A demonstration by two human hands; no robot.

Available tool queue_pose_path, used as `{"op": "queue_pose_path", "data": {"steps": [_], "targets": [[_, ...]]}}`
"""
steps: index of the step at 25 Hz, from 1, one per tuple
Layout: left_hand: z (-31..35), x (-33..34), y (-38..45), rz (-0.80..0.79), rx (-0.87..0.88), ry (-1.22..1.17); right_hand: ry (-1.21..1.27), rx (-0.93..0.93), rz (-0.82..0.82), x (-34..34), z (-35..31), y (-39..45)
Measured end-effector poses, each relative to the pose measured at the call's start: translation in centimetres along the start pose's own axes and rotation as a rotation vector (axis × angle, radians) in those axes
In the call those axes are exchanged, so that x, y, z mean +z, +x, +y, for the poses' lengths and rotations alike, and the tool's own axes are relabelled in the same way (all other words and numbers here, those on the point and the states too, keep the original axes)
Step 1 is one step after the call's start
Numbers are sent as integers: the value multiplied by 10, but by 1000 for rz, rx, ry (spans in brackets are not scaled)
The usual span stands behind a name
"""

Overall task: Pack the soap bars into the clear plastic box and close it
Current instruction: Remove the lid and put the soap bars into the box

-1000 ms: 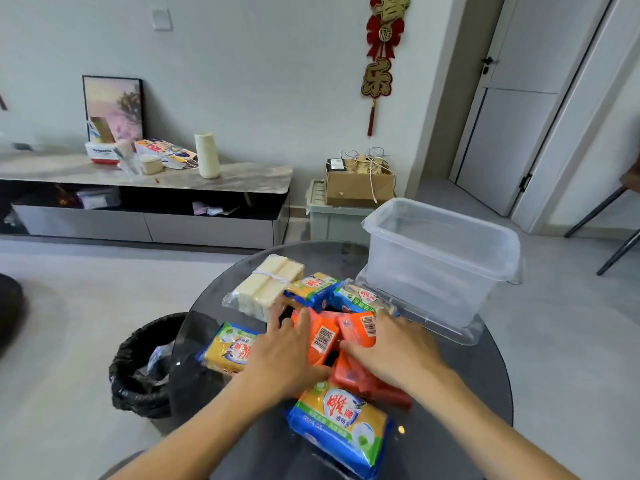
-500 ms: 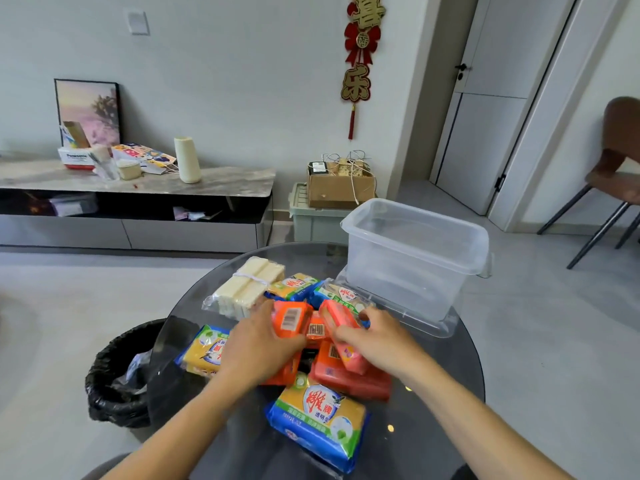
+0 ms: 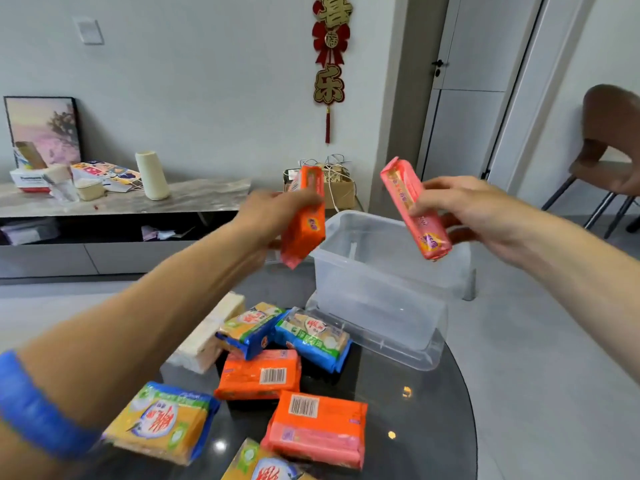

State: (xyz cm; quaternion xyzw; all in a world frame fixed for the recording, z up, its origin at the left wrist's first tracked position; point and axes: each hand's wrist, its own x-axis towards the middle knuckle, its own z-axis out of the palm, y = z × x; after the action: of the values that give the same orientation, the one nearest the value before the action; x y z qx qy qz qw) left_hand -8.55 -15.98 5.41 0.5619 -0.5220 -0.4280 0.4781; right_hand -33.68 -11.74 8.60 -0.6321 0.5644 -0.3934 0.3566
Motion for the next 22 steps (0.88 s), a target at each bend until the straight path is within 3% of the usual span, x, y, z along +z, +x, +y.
{"op": "queue_pose_path", "data": {"steps": [3,6,8,10,11,13,17,19,22], "targets": [[16,49,54,-8,237,392,-478,-127,-8,-25,12,45],[-8,103,98,-115,528,1101,-1044,-213,-245,-24,57,85],[-20,124,114,-210,613,1348,-1337,-265,-440,-8,87,100],[-25,133,116,-225,663,1487,-1625,-402,-515,10,107,102],[-30,140,118,-249,672,1505,-1653,-389,-519,14,118,105],[-51,151,123,-367,585,1551,-1604,-153,-515,18,140,110],[-72,153,136,-623,158,1688,-1421,171,-800,27,151,126],[-70,154,139,-639,139,1712,-1359,172,-851,33,152,126],[-71,150,135,-592,99,1635,-1256,221,-776,33,155,129]]}}
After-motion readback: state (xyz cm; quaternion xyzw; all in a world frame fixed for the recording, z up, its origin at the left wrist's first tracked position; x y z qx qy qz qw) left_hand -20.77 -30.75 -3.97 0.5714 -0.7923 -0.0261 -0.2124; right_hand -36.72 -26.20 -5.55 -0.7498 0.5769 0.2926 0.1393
